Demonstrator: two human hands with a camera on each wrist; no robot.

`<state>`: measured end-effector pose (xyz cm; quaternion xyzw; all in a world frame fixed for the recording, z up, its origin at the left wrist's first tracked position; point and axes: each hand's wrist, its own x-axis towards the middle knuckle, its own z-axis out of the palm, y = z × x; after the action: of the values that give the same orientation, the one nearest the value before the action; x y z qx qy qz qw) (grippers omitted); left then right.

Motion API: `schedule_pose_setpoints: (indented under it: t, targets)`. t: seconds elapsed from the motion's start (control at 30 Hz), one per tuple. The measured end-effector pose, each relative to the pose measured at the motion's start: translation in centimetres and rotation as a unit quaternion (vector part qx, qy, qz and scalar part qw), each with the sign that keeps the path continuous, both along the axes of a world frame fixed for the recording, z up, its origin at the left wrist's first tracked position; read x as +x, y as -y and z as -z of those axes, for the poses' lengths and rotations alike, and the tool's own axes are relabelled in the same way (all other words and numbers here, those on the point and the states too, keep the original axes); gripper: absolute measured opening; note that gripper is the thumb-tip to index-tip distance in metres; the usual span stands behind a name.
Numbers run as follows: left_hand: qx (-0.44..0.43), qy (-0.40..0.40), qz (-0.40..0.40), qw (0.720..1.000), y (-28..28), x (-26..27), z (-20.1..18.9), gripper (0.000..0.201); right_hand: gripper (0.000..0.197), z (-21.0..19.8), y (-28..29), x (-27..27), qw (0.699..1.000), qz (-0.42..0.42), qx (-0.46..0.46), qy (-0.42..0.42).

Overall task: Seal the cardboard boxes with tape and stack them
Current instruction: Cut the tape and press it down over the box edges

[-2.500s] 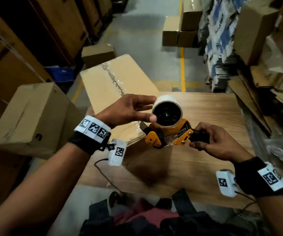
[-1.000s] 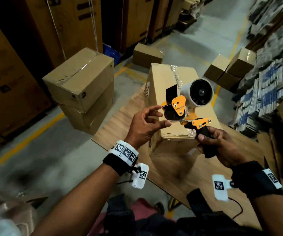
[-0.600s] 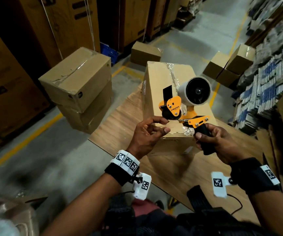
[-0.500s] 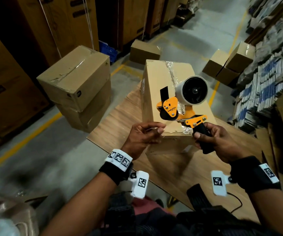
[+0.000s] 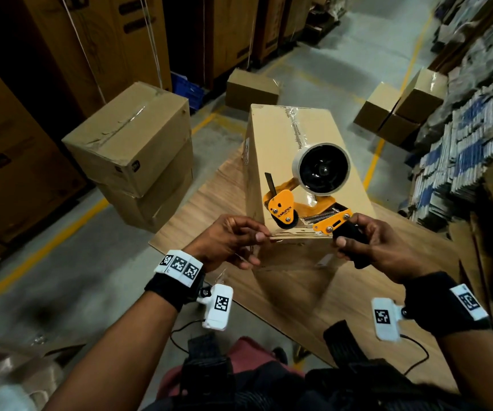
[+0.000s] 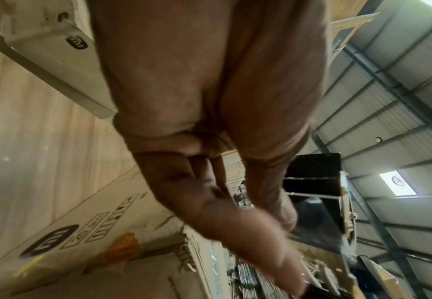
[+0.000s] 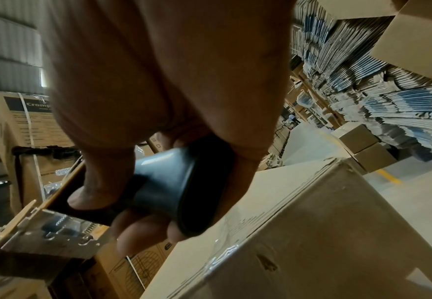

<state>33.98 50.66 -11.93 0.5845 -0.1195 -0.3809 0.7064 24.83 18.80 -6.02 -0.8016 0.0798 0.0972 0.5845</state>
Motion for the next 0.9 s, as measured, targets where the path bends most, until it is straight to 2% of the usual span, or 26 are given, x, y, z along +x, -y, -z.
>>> schedule_pose_setpoints:
  t: [0.1, 0.2, 0.27, 0.33, 0.4, 0.53, 0.6, 0.7, 0.77, 0.9]
  targets:
    - [0.009, -0.026, 0.005, 1.000, 0.1, 0.0, -0.2, 0.026, 0.040, 0.2, 0.1, 0.0, 1.000, -0.005, 0.003, -0.002]
    - [-0.028, -0.063, -0.007, 0.998, 0.5, -0.4, -0.3, 0.016, 0.040, 0.4, 0.2, 0.1, 1.000, -0.004, 0.004, 0.005]
    - [-0.056, -0.092, -0.024, 0.994, 0.7, -0.5, -0.1, 0.019, 0.040, 0.6, 0.3, 0.2, 1.000, 0.002, 0.003, 0.011]
    - [-0.069, -0.127, -0.025, 0.989, 1.0, -0.6, -0.2, 0.031, 0.039, 0.8, 0.4, 0.4, 1.000, 0.005, 0.001, 0.016]
    - [-0.046, -0.143, -0.058, 0.987, 1.9, -0.8, -0.6, 0.037, 0.039, 1.1, 0.6, 0.5, 1.000, 0.006, 0.005, 0.020]
    - [-0.022, -0.180, -0.162, 0.970, 3.0, -1.0, -0.2, 0.020, 0.043, 2.1, 1.2, 0.8, 0.999, 0.009, 0.019, 0.034]
    - [0.001, -0.201, -0.159, 0.966, 3.0, -0.8, 0.1, 0.029, 0.036, 2.2, 1.1, 0.8, 0.999, 0.011, 0.022, 0.041]
    - [0.059, -0.193, -0.150, 0.968, 3.0, -0.5, 0.0, 0.022, 0.028, 2.0, 1.0, 0.7, 0.998, 0.014, 0.023, 0.056]
    - [0.093, -0.178, -0.144, 0.969, 3.0, -0.3, 0.0, 0.013, 0.036, 2.2, 1.1, 0.5, 0.998, 0.001, 0.030, 0.058]
    - [0.124, -0.183, -0.134, 0.966, 1.7, -0.2, 0.4, 0.011, 0.057, 2.2, 2.4, 0.3, 0.999, -0.009, -0.008, 0.047]
